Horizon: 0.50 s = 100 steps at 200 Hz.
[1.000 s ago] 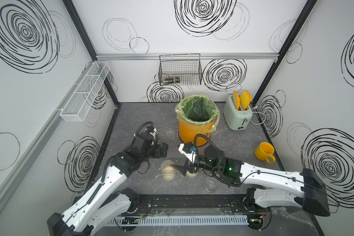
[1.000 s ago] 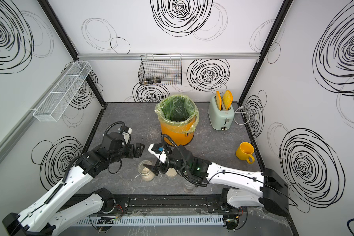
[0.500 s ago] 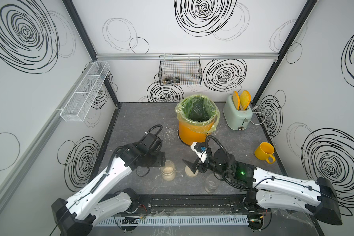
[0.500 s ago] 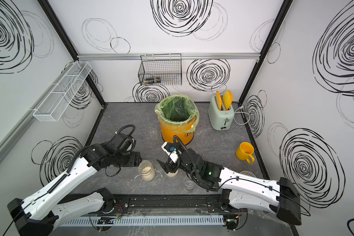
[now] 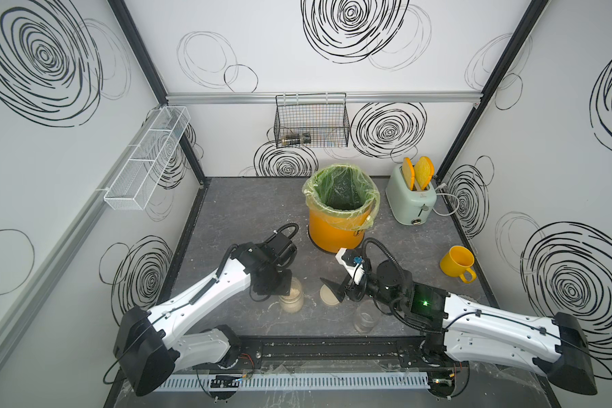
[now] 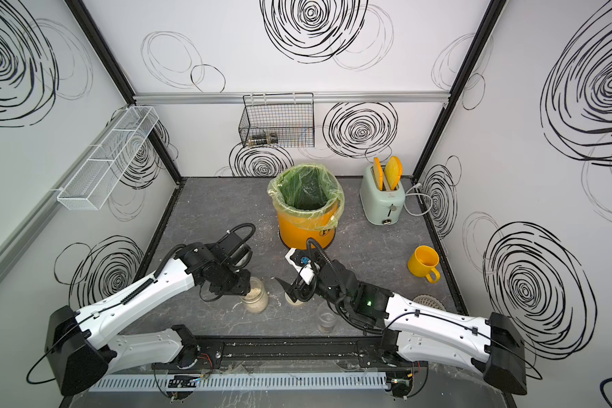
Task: Empty expired oatmeal from jars
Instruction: Pick up the jar from the center of the board.
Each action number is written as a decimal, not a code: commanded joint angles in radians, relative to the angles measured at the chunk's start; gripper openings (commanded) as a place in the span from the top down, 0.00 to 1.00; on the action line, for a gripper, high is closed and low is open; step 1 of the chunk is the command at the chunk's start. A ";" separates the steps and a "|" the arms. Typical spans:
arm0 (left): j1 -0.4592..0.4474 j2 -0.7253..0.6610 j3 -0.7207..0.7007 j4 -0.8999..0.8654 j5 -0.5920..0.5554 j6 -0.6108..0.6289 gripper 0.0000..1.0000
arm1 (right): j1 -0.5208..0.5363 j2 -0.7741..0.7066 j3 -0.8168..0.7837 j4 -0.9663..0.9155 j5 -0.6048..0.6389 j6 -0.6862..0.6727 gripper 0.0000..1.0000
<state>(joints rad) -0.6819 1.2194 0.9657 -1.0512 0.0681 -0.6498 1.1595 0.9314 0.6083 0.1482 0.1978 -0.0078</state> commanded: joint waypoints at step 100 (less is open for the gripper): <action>0.012 0.051 -0.028 0.045 -0.060 0.039 0.77 | -0.076 0.015 -0.023 0.079 -0.124 0.023 0.02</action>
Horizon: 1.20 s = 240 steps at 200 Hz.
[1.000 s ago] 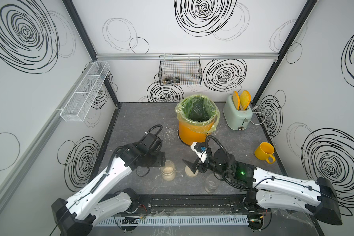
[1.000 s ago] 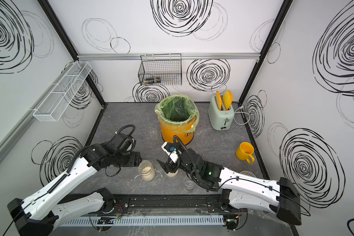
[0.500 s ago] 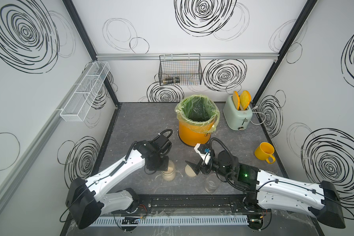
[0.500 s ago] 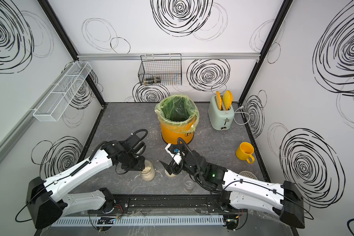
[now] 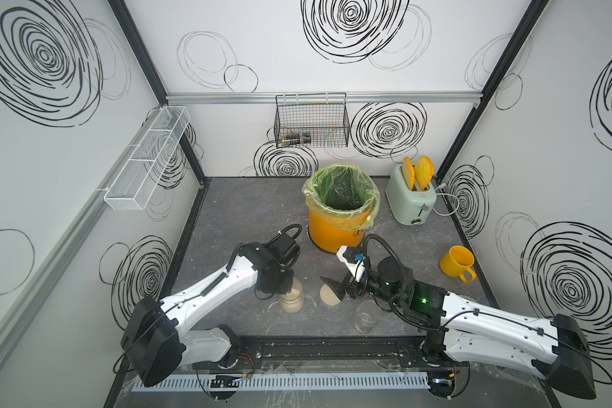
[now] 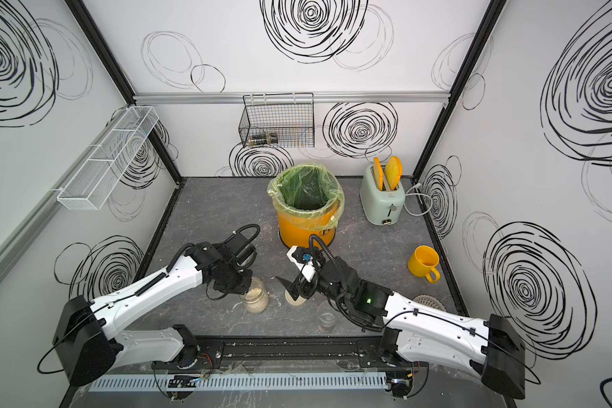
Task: Empty expired oatmeal from jars
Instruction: Pick up the jar from the center of the board.
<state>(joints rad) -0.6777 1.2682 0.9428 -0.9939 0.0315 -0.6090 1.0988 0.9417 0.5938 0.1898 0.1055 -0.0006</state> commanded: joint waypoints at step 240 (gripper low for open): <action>0.099 -0.199 0.246 0.025 0.289 -0.072 1.00 | 0.024 -0.033 -0.080 0.083 -0.234 -0.496 0.01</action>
<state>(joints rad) -0.5861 1.1080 1.1400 -1.0534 0.2390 -0.6361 1.1301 0.8822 0.4633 0.3164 -0.1528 -0.4694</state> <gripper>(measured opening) 0.128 0.989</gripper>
